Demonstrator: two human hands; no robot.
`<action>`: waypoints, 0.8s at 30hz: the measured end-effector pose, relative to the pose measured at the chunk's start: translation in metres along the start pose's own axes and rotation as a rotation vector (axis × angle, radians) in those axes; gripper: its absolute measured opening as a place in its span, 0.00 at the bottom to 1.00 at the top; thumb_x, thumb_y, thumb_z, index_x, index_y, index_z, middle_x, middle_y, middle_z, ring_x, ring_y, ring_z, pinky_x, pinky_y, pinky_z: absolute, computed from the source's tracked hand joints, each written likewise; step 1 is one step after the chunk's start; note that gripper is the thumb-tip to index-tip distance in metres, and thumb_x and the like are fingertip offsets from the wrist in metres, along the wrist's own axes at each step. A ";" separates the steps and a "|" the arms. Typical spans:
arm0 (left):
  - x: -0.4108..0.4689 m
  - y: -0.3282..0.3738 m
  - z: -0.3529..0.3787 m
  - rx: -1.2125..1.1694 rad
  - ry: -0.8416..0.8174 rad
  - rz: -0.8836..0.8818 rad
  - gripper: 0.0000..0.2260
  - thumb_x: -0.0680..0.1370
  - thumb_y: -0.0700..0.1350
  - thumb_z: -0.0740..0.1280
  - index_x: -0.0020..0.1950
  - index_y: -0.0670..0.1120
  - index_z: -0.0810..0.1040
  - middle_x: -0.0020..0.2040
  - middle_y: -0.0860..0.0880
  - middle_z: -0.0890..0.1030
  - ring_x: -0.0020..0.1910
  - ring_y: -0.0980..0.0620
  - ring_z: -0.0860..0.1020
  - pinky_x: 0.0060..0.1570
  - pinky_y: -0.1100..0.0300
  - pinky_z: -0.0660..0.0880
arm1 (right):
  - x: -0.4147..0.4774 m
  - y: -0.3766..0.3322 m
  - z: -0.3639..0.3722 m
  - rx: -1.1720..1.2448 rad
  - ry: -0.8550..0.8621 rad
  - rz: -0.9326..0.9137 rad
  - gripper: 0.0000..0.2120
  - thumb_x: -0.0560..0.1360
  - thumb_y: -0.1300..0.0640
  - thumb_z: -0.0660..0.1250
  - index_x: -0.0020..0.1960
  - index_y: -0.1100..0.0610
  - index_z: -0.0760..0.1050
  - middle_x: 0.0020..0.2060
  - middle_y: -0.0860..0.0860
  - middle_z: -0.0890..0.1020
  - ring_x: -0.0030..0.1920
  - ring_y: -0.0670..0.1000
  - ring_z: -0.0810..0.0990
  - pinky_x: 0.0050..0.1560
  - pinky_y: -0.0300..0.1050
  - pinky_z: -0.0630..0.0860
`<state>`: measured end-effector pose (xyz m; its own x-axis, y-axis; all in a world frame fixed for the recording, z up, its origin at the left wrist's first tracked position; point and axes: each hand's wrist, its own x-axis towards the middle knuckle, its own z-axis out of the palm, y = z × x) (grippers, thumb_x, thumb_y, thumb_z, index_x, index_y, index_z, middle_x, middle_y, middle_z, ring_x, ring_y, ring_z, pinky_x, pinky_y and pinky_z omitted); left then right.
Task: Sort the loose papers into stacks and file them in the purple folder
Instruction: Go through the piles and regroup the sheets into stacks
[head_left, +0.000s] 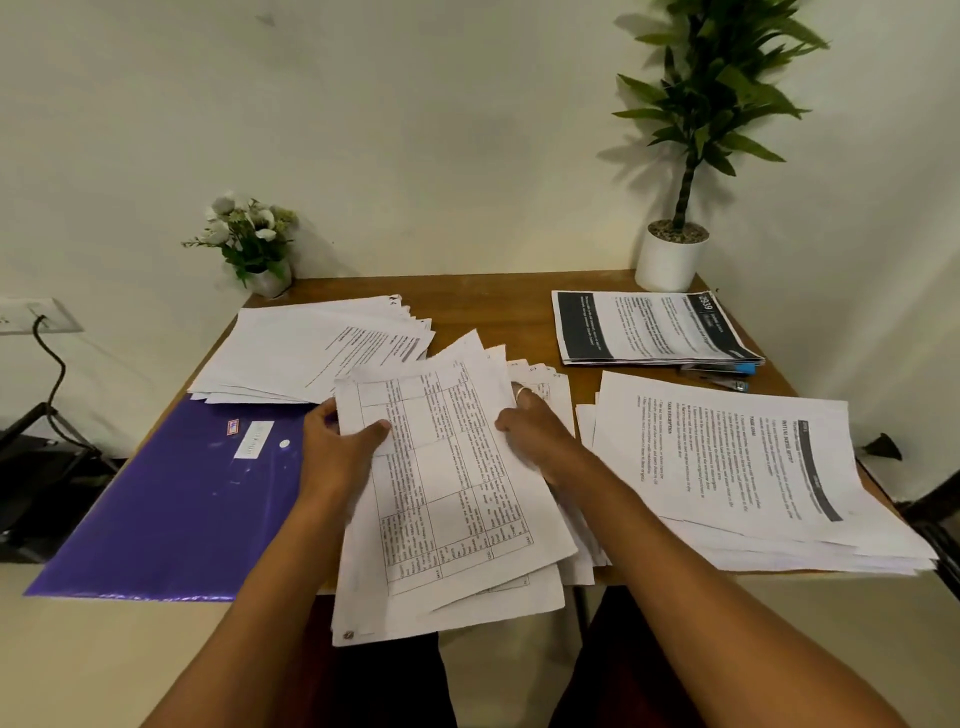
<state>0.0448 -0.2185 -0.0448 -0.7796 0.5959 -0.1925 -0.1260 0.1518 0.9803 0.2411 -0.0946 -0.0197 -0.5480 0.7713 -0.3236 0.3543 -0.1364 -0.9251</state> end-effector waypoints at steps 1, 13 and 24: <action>-0.001 0.000 0.000 0.037 -0.020 -0.006 0.22 0.76 0.42 0.75 0.66 0.50 0.72 0.51 0.54 0.82 0.47 0.52 0.84 0.37 0.57 0.81 | 0.001 0.005 0.003 -0.092 0.013 -0.016 0.16 0.83 0.54 0.59 0.70 0.45 0.67 0.59 0.46 0.81 0.50 0.50 0.84 0.45 0.45 0.82; -0.011 -0.029 0.003 0.370 -0.059 0.287 0.16 0.81 0.49 0.68 0.69 0.50 0.76 0.63 0.52 0.81 0.62 0.49 0.79 0.59 0.46 0.79 | 0.013 0.030 0.002 -0.161 0.399 -0.238 0.16 0.81 0.42 0.63 0.59 0.53 0.79 0.55 0.45 0.81 0.54 0.46 0.81 0.52 0.40 0.78; -0.003 -0.035 0.006 0.446 -0.036 0.263 0.11 0.81 0.53 0.67 0.60 0.49 0.78 0.53 0.51 0.81 0.51 0.51 0.80 0.50 0.49 0.80 | 0.033 0.052 -0.022 -0.536 0.788 -0.106 0.27 0.77 0.42 0.69 0.73 0.50 0.70 0.70 0.51 0.76 0.68 0.54 0.73 0.70 0.53 0.68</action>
<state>0.0547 -0.2209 -0.0787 -0.7270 0.6849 0.0490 0.3512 0.3095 0.8837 0.2587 -0.0625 -0.0738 0.0015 0.9865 0.1638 0.7388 0.1093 -0.6650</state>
